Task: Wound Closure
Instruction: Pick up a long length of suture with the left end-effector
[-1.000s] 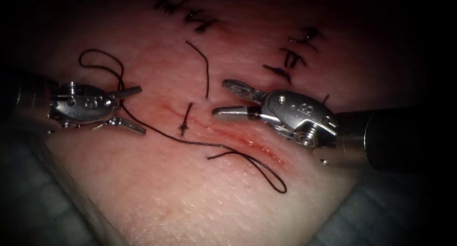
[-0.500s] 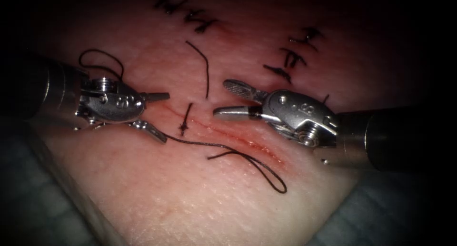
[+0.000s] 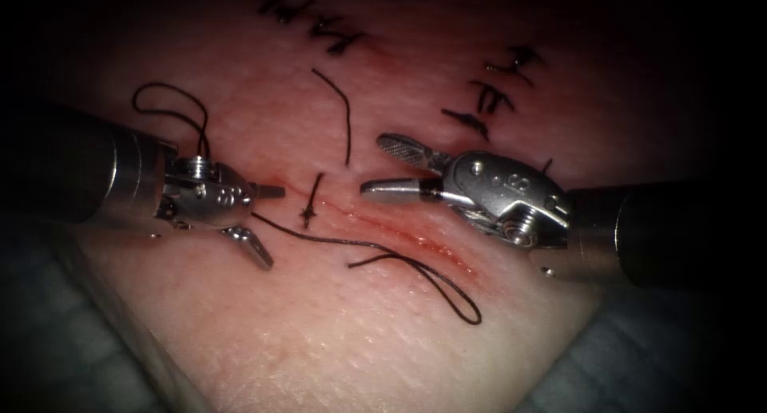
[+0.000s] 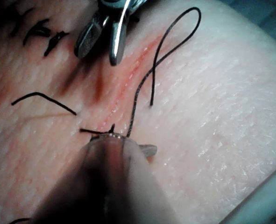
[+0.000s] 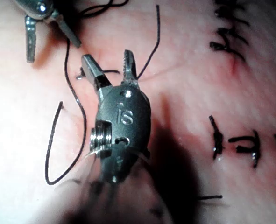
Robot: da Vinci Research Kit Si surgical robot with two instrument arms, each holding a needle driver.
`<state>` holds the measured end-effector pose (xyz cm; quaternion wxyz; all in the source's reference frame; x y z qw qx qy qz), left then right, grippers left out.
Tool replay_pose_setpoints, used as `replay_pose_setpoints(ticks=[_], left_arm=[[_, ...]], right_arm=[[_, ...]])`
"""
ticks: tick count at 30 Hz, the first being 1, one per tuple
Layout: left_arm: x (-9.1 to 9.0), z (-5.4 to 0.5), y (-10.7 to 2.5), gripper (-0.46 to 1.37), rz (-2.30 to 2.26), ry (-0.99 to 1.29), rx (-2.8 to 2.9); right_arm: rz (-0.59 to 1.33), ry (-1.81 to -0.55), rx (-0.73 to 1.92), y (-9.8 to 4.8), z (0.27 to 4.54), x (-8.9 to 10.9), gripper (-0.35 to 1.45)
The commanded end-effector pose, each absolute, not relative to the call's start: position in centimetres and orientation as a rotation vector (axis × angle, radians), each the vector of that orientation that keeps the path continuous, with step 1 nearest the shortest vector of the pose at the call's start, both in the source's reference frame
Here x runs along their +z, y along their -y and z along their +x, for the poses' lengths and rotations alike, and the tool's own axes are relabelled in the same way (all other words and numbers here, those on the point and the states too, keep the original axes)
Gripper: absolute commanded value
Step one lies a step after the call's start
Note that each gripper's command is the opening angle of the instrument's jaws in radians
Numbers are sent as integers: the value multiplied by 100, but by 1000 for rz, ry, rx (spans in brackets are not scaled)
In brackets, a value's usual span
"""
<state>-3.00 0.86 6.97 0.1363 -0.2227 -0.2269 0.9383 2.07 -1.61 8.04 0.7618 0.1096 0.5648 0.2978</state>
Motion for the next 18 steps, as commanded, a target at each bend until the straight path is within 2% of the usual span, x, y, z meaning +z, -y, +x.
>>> replay_pose_setpoints(ticks=[1,11,15,17,18], left_arm=[[701,-301,-83,68,-637,685,2713],[729,-311,-77,67,-598,741,2726],[732,-317,-83,59,-584,754,2717],[732,-318,-86,37,-564,759,2712],[733,-318,-86,1,-549,758,2723]], right_arm=[[239,-1229,647,162,207,804,60],[240,-1231,644,165,207,802,60],[241,-1232,643,167,207,800,60],[242,-1233,642,168,207,799,60],[242,-1233,642,168,207,799,59]])
